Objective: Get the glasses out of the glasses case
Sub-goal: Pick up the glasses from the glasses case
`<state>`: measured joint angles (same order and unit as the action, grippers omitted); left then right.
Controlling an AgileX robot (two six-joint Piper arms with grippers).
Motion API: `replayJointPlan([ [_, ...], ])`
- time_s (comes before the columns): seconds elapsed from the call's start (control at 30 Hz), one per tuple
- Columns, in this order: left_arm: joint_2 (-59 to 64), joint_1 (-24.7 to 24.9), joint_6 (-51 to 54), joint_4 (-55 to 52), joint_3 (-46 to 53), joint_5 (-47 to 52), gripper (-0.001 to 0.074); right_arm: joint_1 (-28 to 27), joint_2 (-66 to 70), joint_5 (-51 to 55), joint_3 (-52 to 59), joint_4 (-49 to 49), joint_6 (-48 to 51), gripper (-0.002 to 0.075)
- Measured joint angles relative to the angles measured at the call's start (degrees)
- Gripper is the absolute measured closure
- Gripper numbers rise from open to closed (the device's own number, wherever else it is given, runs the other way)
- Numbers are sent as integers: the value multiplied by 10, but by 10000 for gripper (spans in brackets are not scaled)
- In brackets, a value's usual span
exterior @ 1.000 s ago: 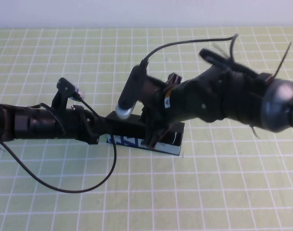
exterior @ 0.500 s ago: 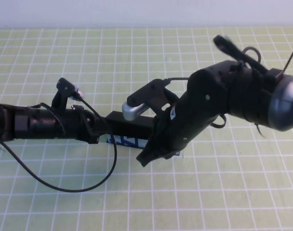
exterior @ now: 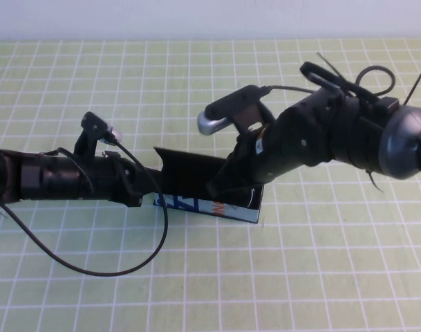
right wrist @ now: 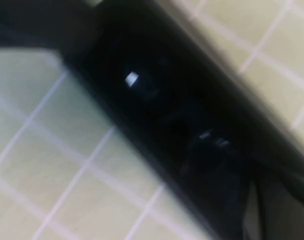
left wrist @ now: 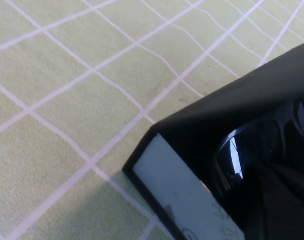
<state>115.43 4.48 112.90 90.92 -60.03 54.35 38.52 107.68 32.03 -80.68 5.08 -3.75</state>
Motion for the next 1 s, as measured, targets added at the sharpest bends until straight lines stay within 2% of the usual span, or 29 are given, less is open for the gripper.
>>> replayJointPlan([
  [0.17,0,0,-1,-2,0,0,739,-30,0,-30,0,-3,-2,742],
  [0.4,0,0,-2,-5,0,2,739,-45,3,-59,-5,-8,-2,743],
  [0.77,0,0,-9,-10,0,6,739,-50,120,76,-178,-12,-2,743],
  [1.0,1,0,-11,-13,0,11,739,-54,168,138,-244,-25,-1,743],
])
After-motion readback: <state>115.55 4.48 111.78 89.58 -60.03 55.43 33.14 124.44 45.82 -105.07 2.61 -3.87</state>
